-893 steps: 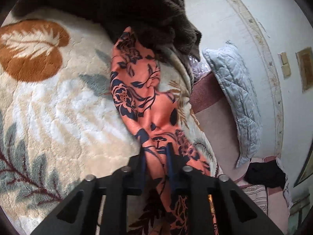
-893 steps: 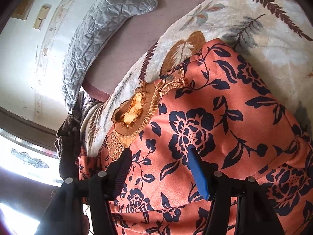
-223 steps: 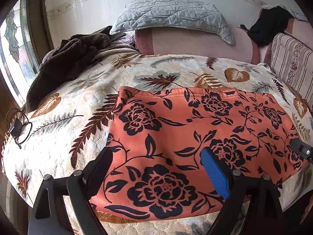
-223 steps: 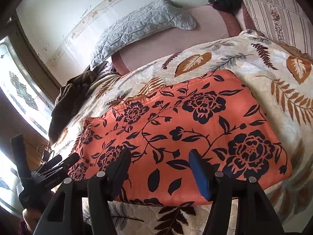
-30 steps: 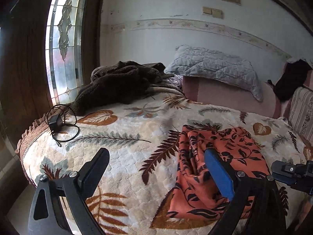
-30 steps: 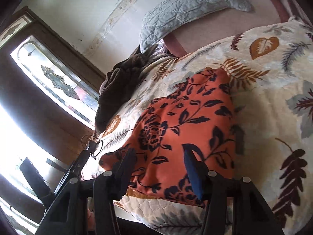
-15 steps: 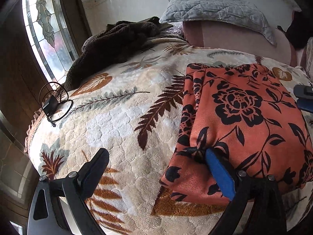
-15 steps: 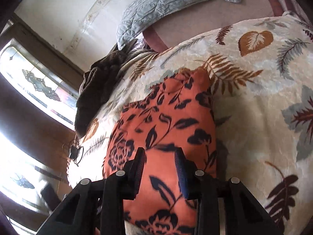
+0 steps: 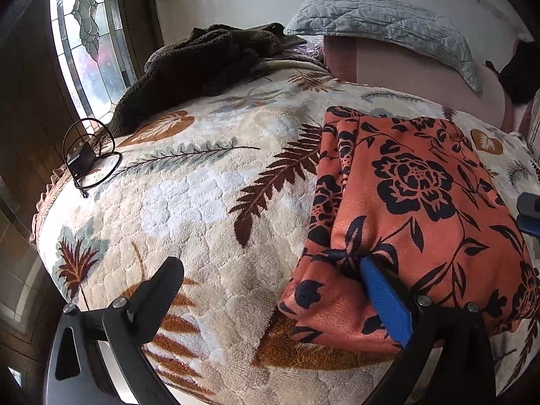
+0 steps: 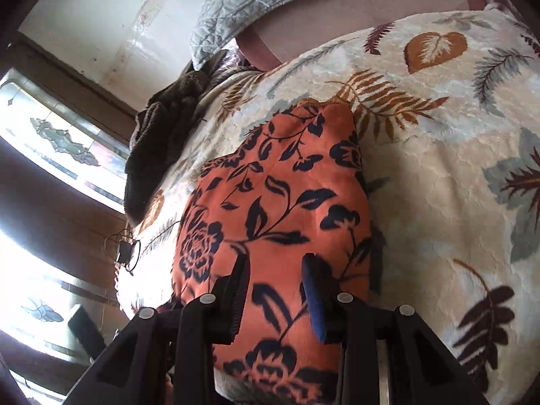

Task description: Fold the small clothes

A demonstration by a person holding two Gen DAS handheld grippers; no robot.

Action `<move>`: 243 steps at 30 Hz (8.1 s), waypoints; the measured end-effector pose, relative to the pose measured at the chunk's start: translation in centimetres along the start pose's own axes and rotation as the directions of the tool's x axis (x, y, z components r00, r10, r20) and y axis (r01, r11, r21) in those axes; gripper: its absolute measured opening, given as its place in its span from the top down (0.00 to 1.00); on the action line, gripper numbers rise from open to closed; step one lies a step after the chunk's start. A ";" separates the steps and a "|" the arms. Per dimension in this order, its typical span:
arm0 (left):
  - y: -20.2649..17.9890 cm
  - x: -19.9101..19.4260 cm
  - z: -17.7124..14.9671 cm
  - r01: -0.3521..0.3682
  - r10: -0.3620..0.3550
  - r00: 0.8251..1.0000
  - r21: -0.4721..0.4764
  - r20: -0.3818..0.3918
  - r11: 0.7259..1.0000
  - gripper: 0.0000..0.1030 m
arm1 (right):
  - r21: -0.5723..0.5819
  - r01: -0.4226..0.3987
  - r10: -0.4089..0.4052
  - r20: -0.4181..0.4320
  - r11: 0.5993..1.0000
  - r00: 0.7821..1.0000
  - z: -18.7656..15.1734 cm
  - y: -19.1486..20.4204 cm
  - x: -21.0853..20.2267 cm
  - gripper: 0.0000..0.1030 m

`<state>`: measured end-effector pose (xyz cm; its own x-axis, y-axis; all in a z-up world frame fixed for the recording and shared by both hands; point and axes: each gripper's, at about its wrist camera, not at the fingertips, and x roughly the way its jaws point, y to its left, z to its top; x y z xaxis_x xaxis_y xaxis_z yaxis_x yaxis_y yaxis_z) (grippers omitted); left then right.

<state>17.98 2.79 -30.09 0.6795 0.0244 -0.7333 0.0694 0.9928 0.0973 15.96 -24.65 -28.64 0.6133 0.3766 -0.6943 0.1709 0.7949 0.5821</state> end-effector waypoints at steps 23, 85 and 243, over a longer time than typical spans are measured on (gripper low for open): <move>-2.6 -17.4 5.3 -0.005 -0.028 0.958 0.114 0.285 0.994 0.00 | -0.089 0.042 -0.016 0.273 0.995 0.962 -6.1 0.7 -17.2 0.35; -4.3 8.5 6.4 0.678 -0.690 0.570 -0.219 -0.446 0.701 0.01 | 0.169 -0.188 0.213 -0.139 0.967 0.967 3.2 -6.0 6.6 0.32; -4.3 -37.5 9.2 0.107 -0.150 0.841 0.112 0.519 0.988 0.00 | -0.241 0.519 -0.263 0.647 0.820 0.716 -9.5 14.7 -33.5 0.28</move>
<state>-1.11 -3.46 3.17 0.9405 -0.1891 -0.2824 0.2231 0.9703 0.0934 -9.38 -21.04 -0.83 0.8927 -0.2471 -0.3768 0.2727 0.9620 0.0150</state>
